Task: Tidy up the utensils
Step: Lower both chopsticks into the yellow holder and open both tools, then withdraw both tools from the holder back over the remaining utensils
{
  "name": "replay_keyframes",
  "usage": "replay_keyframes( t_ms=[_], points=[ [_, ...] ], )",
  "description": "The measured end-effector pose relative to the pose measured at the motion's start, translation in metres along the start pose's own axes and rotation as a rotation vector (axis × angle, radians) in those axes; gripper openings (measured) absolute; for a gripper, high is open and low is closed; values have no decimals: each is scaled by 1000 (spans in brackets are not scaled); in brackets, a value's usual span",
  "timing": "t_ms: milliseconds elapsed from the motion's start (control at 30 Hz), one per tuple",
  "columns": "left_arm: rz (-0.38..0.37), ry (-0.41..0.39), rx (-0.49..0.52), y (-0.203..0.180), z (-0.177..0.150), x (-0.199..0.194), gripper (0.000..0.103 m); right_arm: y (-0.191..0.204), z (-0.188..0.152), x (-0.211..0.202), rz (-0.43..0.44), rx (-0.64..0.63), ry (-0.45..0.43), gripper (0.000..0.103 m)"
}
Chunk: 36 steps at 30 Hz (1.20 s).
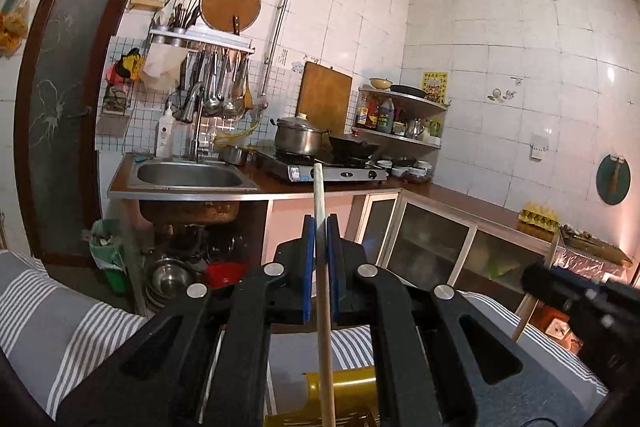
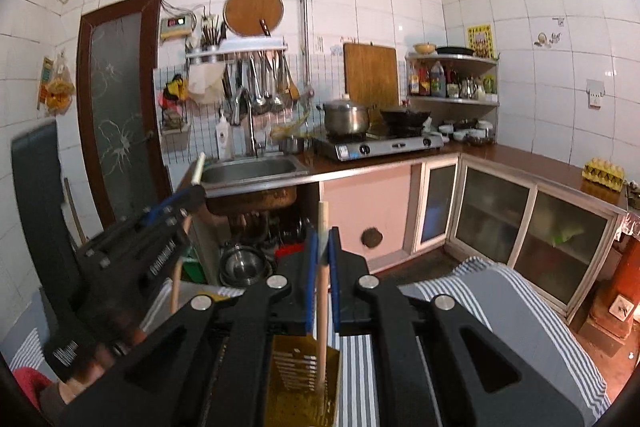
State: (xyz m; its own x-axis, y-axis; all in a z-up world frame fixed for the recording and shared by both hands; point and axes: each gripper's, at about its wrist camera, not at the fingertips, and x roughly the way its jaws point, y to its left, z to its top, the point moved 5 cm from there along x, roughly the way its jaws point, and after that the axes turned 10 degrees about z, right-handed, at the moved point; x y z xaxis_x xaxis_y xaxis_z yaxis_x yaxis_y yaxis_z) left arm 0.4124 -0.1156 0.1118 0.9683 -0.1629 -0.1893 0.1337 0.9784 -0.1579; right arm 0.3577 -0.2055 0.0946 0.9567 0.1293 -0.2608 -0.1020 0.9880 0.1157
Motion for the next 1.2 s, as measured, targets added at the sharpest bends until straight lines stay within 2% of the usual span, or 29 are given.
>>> replay_keyframes(
  t_ms=[133,300,400,533,567,600,633,667,700,733,767,1000,1100,1200],
  points=[
    [-33,-38,-50,6,20,-14,5,-4,-6,-3,-8,4,-3,6],
    [-29,-80,-6,-5,35,-17,5,-2,-3,-8,0,7,-24,6],
    [-15,-55,11,-6,33,-16,4,-1,-6,-9,5,1,-16,6],
    [17,-8,31,10,32,-34,5,-4,-9,-10,13,9,7,6],
    [47,-2,29,19,33,-43,9,-6,-10,-9,20,25,24,7],
    [62,14,31,25,32,-49,28,-6,-11,-8,26,36,38,7],
    [72,32,31,31,32,-56,42,-6,-13,-5,38,54,69,7],
    [102,48,33,41,30,-65,62,-6,-16,-5,41,60,85,9],
    [125,42,33,48,28,-74,68,-7,-19,-5,36,67,101,23],
    [155,40,46,57,24,-85,70,-9,-22,-8,33,75,107,38],
    [170,51,58,62,21,-90,77,-10,-23,-12,32,87,106,63],
    [239,176,50,112,-25,-136,94,-12,-35,-66,-38,71,90,65],
    [261,254,31,130,-52,-147,96,-13,-51,-81,-52,68,121,65],
    [271,325,6,142,-79,-155,97,-13,-86,-94,-88,65,185,65]
  ],
)
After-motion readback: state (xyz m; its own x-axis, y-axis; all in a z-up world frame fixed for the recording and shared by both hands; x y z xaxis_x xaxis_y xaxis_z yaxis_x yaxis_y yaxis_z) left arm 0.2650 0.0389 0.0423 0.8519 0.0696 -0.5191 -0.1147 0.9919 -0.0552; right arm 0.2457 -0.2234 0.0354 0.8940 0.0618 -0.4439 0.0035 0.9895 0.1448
